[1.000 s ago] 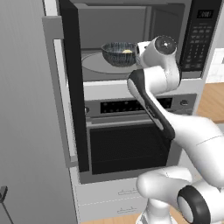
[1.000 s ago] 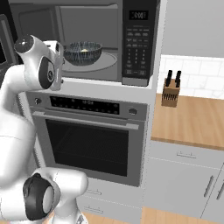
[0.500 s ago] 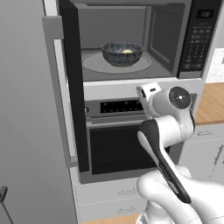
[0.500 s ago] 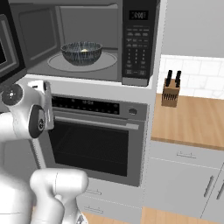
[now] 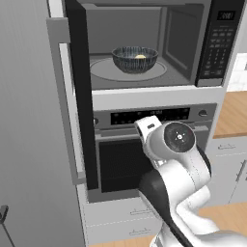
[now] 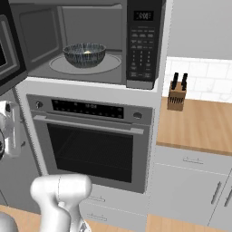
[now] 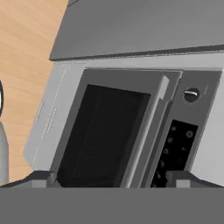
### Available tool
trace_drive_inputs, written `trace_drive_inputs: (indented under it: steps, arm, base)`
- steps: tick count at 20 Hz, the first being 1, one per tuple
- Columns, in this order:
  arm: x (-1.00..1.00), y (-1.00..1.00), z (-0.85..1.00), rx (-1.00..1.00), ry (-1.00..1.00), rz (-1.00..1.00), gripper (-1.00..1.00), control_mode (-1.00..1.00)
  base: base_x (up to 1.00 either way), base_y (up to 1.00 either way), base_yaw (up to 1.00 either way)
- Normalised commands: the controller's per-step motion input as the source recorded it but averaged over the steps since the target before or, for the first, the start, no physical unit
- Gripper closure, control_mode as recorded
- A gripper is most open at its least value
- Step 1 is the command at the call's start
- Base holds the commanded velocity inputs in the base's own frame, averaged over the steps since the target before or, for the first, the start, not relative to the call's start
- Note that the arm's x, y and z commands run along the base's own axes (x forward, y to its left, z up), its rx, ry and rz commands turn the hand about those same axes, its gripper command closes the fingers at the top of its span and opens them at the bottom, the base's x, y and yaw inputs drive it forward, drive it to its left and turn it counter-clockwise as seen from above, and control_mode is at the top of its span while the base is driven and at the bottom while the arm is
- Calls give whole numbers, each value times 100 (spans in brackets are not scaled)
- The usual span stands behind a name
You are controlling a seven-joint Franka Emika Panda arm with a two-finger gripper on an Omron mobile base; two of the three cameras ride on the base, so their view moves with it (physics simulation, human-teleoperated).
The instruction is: Pick the mushroom from the sink and place it in the bowl. Then pick the bowl and place it in the microwave. Then close the microwave door and press the start button.
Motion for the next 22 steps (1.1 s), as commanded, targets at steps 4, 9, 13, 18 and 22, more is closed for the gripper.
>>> trace_drive_inputs:
  steps: [4, 9, 13, 18, 22]
  arm:
    - [-100, 4, -64, 0, 0, -5, -100, -100]
    - [-100, 5, -72, 0, 0, -1, -100, -100]
    - [-100, 68, -73, -3, -11, 0, -100, -100]
    - [-74, 95, -60, -5, -12, 0, -100, -100]
    - [-4, 100, 4, -6, -16, -8, -100, -100]
  base:
    - [0, 0, 0]
    - [0, 0, 0]
    - [0, 0, 0]
    - [0, 0, 0]
    - [0, 0, 0]
